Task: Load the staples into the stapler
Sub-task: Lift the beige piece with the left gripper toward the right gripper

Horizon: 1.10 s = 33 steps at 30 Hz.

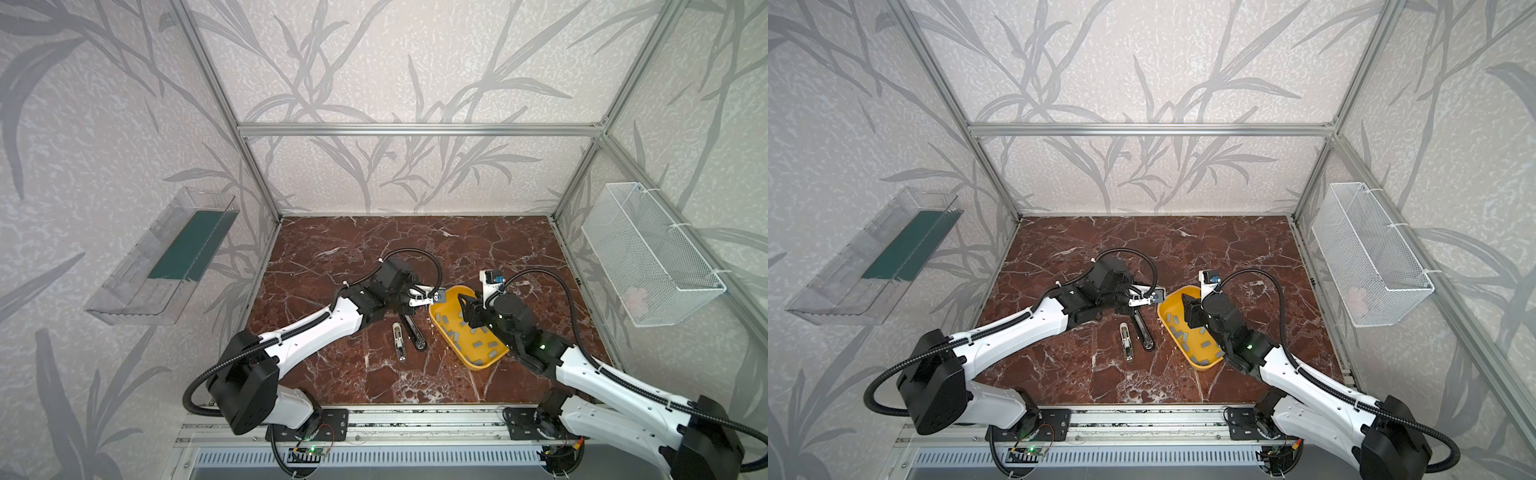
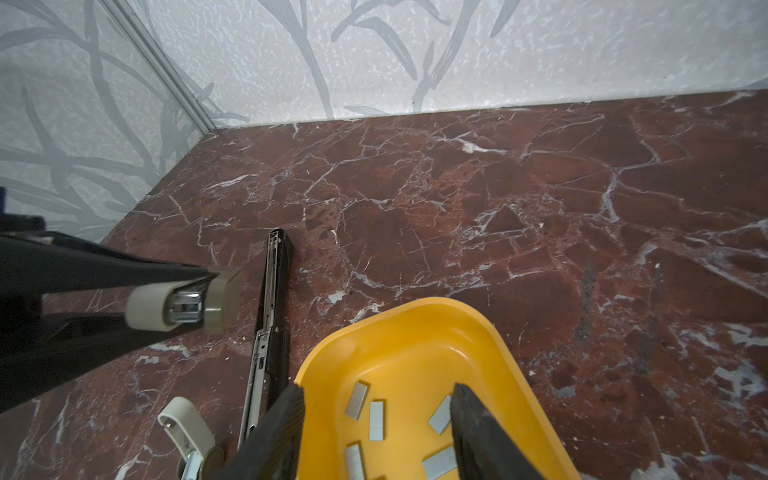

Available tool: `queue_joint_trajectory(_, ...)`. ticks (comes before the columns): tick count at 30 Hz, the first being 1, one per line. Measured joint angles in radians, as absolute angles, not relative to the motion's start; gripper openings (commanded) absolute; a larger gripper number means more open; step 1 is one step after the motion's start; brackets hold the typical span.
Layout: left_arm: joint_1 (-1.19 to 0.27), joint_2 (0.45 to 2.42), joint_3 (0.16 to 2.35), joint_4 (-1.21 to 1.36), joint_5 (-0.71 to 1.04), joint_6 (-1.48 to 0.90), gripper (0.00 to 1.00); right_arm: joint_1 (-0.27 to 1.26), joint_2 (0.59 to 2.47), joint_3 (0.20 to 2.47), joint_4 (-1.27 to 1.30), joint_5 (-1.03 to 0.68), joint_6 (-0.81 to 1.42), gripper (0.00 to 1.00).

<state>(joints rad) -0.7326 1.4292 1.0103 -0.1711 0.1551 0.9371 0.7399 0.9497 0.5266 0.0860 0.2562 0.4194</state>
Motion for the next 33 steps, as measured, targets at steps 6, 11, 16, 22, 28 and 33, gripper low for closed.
queue_joint_trajectory(6, -0.733, 1.380, 1.026, -0.129, 0.246, 0.890, 0.00, 0.740, 0.916, 0.495, 0.173, 0.147, 0.432, 0.56)
queue_joint_trajectory(11, -0.766, 1.344, 1.003, -0.107, 0.264, 0.909, 0.00, 0.740, 0.874, 0.428, 0.292, 0.046, 0.453, 0.49)
queue_joint_trajectory(16, -0.793, 1.345, 0.993, -0.109, 0.258, 0.933, 0.00, 0.740, 0.873, 0.391, 0.380, -0.020, 0.463, 0.48)
queue_joint_trajectory(22, -0.834, 1.351, 0.981, -0.130, 0.226, 0.975, 0.00, 0.740, 0.891, 0.389, 0.446, -0.062, 0.463, 0.48)
queue_joint_trajectory(28, -0.876, 1.370, 0.980, -0.158, 0.184, 0.994, 0.00, 0.740, 0.934, 0.389, 0.459, -0.056, 0.463, 0.44)
queue_joint_trajectory(33, -0.889, 1.370, 0.980, -0.173, 0.153, 0.984, 0.00, 0.740, 0.957, 0.389, 0.459, -0.035, 0.470, 0.37)
